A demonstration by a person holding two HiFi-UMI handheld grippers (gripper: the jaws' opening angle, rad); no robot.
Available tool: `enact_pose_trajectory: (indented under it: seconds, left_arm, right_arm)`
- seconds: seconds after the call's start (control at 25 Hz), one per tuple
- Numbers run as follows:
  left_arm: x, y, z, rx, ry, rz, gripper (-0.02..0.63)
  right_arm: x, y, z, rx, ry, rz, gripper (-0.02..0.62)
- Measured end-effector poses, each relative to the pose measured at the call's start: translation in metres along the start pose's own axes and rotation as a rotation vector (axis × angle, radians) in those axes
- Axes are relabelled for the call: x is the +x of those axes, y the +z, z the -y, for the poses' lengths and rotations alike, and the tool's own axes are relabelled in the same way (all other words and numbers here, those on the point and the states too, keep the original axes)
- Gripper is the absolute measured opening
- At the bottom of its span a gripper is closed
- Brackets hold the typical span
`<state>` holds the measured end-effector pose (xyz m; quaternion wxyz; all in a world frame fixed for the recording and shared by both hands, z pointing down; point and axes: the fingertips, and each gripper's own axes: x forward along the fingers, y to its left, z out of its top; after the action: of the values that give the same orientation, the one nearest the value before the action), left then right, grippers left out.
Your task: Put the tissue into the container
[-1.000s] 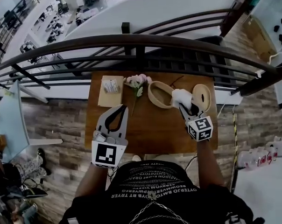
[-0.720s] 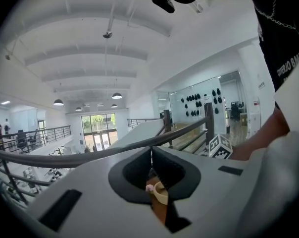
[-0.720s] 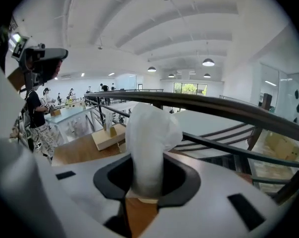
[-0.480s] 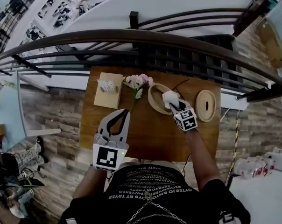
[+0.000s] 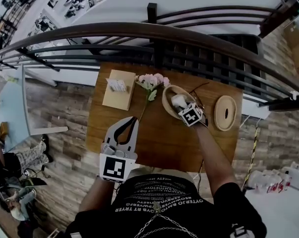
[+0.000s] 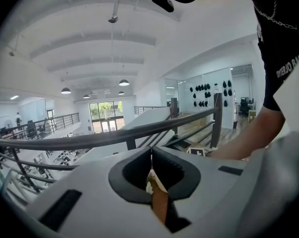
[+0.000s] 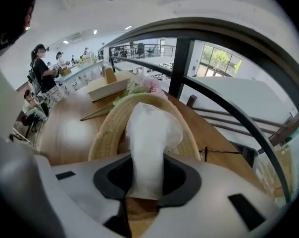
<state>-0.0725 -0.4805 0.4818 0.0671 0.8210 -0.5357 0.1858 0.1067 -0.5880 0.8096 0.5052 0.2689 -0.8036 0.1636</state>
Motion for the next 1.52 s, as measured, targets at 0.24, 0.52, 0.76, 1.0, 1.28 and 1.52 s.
enact_pose_trajectory:
  seconds: [0.24,0.52,0.76,1.0,1.28,1.52]
  left_arm:
    - [-0.017,0.006,0.007,0.032,-0.002,0.011,0.031]
    - [-0.059,0.023,0.005,0.043,0.005,0.067,0.031]
    - [-0.090,0.040,0.005,0.048,-0.013,0.163,0.031]
    - [-0.130,0.054,-0.003,0.056,-0.001,0.237,0.031]
    - [-0.165,0.055,-0.005,0.048,-0.009,0.276,0.031]
    - [-0.187,0.052,0.004,0.061,-0.036,0.315,0.031]
  right_arm:
    - [0.003,0.000,-0.001,-0.048,-0.021,-0.007,0.246]
    - [-0.072,-0.004,-0.009,0.046,-0.096,0.145,0.327]
    - [-0.192,0.006,-0.024,0.131,-0.264,0.415,0.175]
    - [-0.354,0.006,-0.057,0.176,-0.559,0.732,0.015]
    - [-0.465,-0.018,-0.114,0.196,-0.684,0.885,0.014]
    - [-0.493,-0.016,-0.149,0.176,-0.704,0.930,0.014]
